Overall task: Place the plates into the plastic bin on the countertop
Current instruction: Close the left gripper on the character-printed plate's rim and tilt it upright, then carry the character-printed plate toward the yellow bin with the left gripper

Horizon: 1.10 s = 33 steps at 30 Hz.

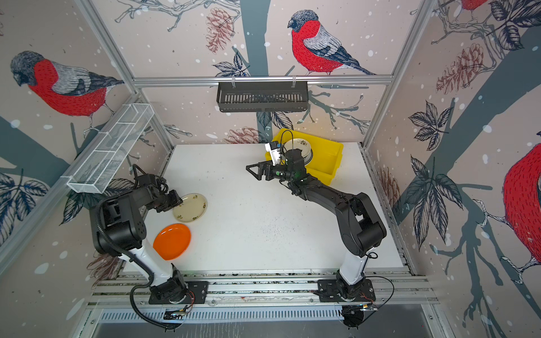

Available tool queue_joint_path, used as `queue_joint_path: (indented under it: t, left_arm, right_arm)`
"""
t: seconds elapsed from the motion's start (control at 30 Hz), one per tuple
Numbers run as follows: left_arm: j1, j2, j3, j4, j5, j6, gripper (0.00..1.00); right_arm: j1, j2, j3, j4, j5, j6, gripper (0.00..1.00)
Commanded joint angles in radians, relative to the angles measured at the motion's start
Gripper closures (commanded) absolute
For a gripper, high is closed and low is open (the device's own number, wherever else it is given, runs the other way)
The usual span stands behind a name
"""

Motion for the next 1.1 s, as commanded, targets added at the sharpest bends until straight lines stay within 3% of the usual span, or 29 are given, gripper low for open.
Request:
queue_joint_path:
  t: [0.0, 0.23, 0.4, 0.77, 1.07]
  left_arm:
    - [0.001, -0.002, -0.020, -0.086, 0.047, 0.023, 0.66]
    - [-0.005, -0.007, -0.022, -0.084, 0.099, 0.030, 0.77]
    - [-0.023, -0.006, -0.022, -0.086, 0.108, 0.034, 0.79]
    - [-0.123, -0.044, -0.005, -0.103, 0.100, 0.031, 0.90]
    - [-0.160, -0.047, 0.006, -0.081, 0.154, -0.015, 0.99]
  right_arm:
    - [-0.006, -0.015, -0.002, 0.005, 0.006, -0.013, 0.00]
    - [-0.033, -0.006, -0.009, 0.003, 0.017, 0.007, 0.00]
    - [-0.037, 0.000, -0.011, 0.004, 0.018, 0.012, 0.00]
    - [-0.051, 0.012, -0.006, -0.012, 0.033, 0.013, 0.00]
    - [-0.109, -0.004, 0.003, -0.153, 0.133, -0.056, 0.00]
